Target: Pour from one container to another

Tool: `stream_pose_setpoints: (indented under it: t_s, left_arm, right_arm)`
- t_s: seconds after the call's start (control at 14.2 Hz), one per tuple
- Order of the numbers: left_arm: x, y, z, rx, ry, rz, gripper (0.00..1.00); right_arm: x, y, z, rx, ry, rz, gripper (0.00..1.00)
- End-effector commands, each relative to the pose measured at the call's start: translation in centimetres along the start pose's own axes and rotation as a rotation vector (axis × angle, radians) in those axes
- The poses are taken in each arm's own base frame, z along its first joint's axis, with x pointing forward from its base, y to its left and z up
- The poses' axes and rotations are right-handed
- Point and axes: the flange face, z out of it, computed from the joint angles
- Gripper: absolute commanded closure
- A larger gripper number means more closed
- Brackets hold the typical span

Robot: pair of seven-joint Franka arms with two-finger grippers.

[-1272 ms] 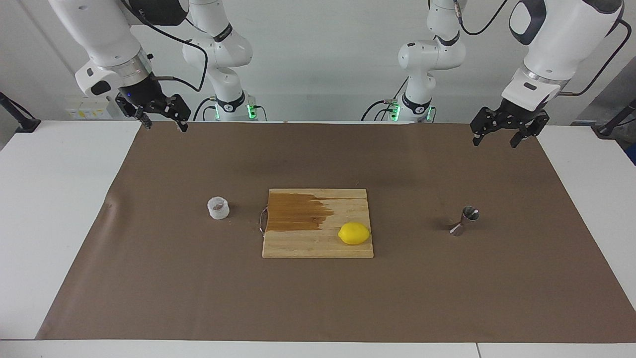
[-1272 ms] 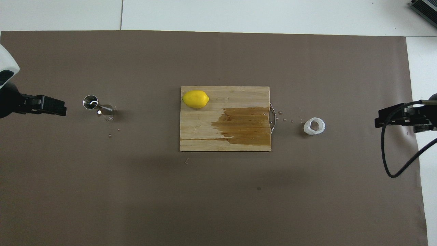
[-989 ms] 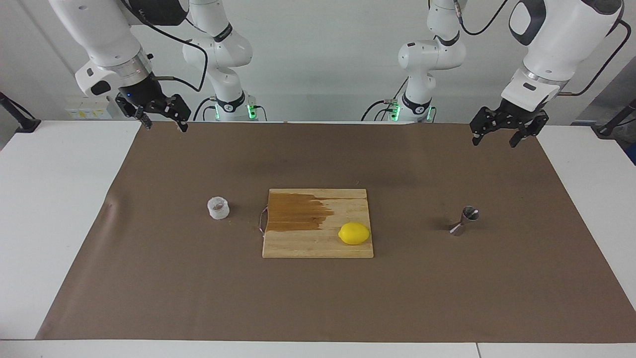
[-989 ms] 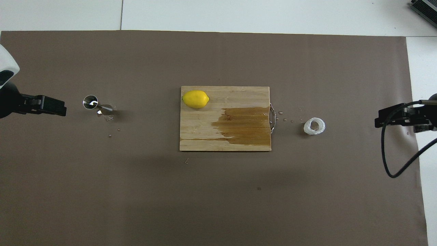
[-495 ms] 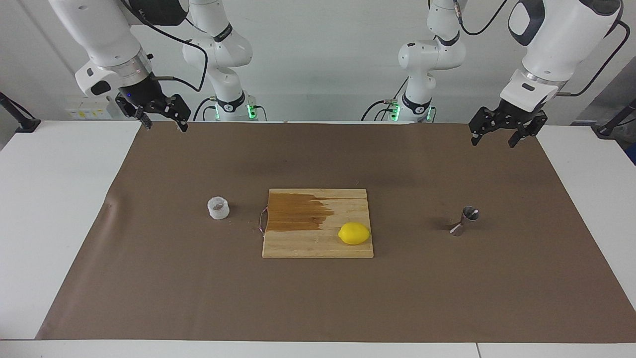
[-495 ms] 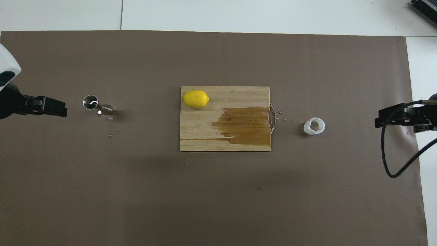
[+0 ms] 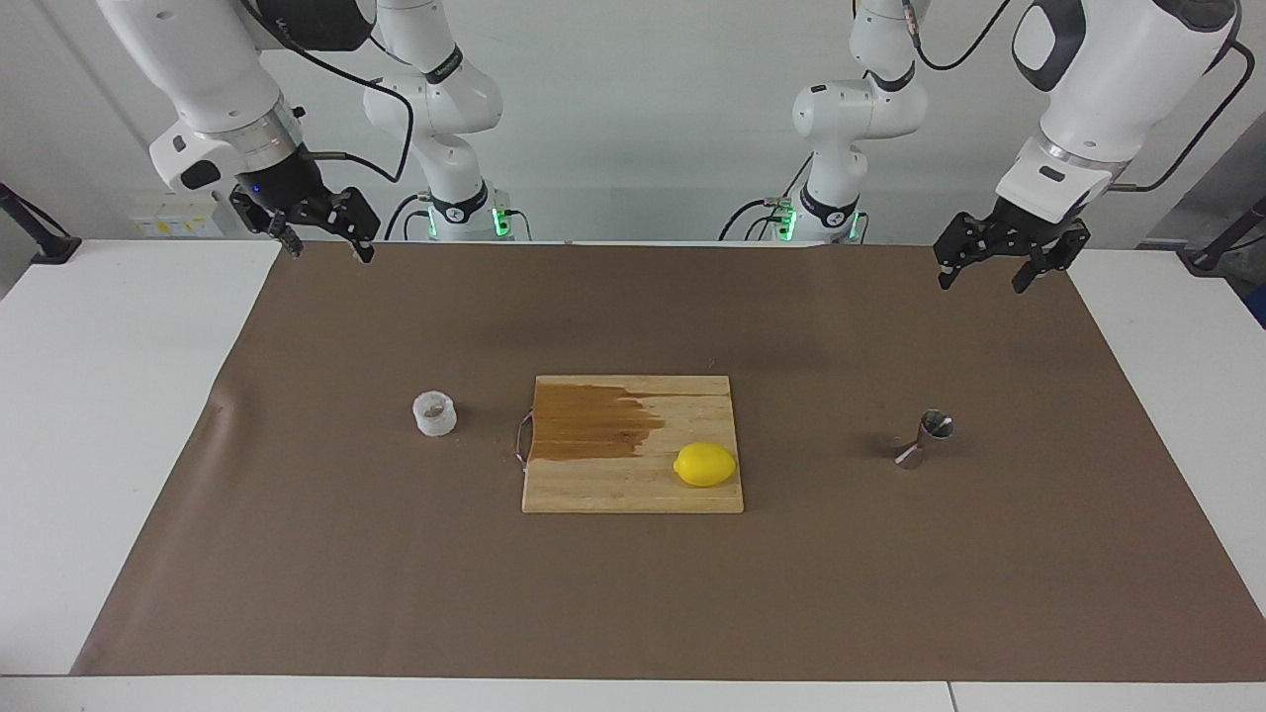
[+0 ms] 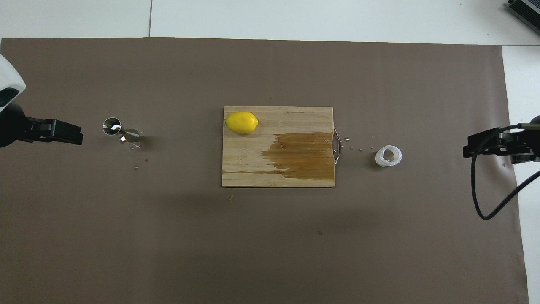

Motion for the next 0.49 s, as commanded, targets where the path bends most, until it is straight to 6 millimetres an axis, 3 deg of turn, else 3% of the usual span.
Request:
stream_pose_setpoints:
  t_s: [0.0,0.42]
  left_arm:
    - [-0.1,0.5,0.0,-0.008,-0.008,0.011,0.00]
    - [-0.3,-0.2,1.2,-0.061,-0.015,-0.081,0.00]
  right_arm:
    - [-0.1,0.2,-0.3,0.019,-0.010,-0.009,0.00]
    - [-0.1,0.2,-0.3,0.021,-0.010,-0.010,0.00]
